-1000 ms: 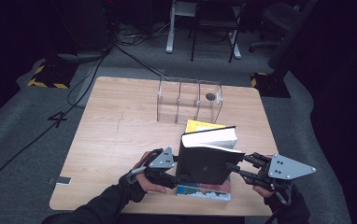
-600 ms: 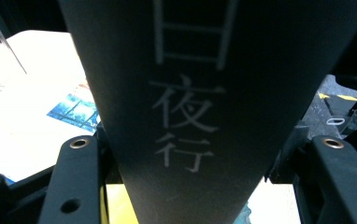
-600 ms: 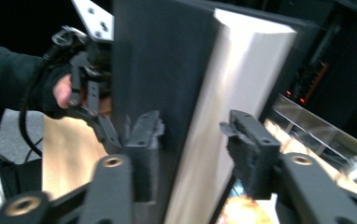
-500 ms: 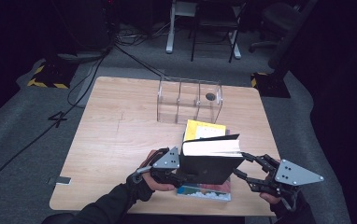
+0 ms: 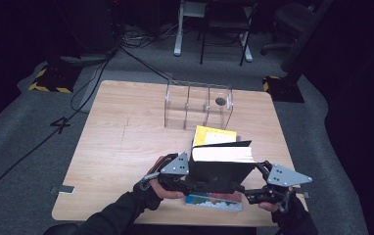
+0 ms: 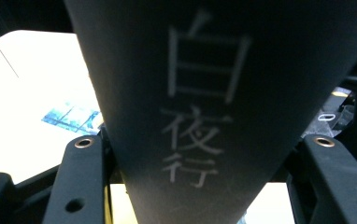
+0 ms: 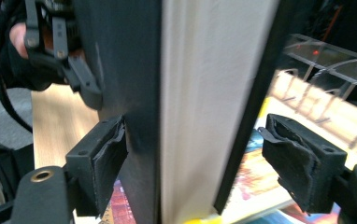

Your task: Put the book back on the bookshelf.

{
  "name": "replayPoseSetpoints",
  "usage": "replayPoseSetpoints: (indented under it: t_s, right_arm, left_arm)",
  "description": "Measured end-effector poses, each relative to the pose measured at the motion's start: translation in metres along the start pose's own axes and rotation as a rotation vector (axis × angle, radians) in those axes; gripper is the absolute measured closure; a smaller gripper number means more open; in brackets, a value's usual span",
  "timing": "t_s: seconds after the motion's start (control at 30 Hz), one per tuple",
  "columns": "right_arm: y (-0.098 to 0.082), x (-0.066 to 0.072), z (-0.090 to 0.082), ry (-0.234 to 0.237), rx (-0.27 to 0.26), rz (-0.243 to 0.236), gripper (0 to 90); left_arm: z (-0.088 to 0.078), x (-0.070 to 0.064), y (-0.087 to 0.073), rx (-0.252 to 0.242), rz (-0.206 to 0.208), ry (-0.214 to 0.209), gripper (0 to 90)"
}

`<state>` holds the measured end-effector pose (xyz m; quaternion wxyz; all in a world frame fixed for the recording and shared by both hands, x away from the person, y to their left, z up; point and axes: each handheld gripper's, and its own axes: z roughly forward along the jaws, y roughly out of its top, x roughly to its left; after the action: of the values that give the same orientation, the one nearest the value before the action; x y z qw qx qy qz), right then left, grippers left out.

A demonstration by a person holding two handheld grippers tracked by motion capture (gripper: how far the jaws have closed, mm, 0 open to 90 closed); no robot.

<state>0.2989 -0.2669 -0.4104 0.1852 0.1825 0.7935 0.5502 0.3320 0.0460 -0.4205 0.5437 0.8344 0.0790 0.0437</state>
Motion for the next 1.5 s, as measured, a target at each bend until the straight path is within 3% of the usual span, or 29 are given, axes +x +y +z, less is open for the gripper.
replayPoseSetpoints:
  t_s: [0.03, 0.13, 0.33, 0.53, 0.73, 1.0, 1.2, 1.33, 1.5]
  right_arm:
    - [-0.001, 0.001, 0.004, -0.002, 0.005, -0.001, 20.6]
    - [-0.003, 0.001, 0.012, 0.004, 0.016, 0.006, 18.1]
    - [-0.004, -0.001, 0.013, 0.012, 0.009, 0.012, 18.6]
    - [-0.004, -0.001, 0.013, 0.017, 0.008, 0.012, 19.0]
    - [-0.004, -0.001, 0.013, 0.020, 0.012, 0.005, 19.7]
    - [-0.003, 0.000, 0.015, 0.018, 0.017, 0.002, 19.1]
    - [-0.004, 0.000, 0.016, 0.021, 0.020, 0.001, 21.3]
    - [-0.007, -0.002, 0.015, 0.039, 0.040, 0.001, 22.5]
    - [-0.015, -0.012, 0.010, 0.076, 0.074, 0.036, 21.1]
  left_arm:
    - [0.000, 0.001, 0.001, 0.000, 0.010, 0.001, 42.8]
    - [0.000, 0.002, 0.002, -0.019, -0.016, -0.012, 42.7]
    - [-0.001, 0.007, 0.007, -0.049, -0.035, -0.040, 42.8]
    - [-0.004, 0.007, 0.023, -0.087, -0.026, -0.043, 42.4]
    - [-0.010, 0.008, 0.041, -0.157, -0.020, -0.062, 42.6]
    - [-0.012, 0.008, 0.054, -0.152, 0.011, -0.063, 43.3]
    - [-0.013, 0.005, 0.055, -0.144, 0.015, -0.063, 49.2]
    - [-0.013, 0.003, 0.055, -0.144, 0.007, -0.059, 50.1]
    - [-0.014, 0.002, 0.055, -0.149, 0.004, -0.056, 50.9]
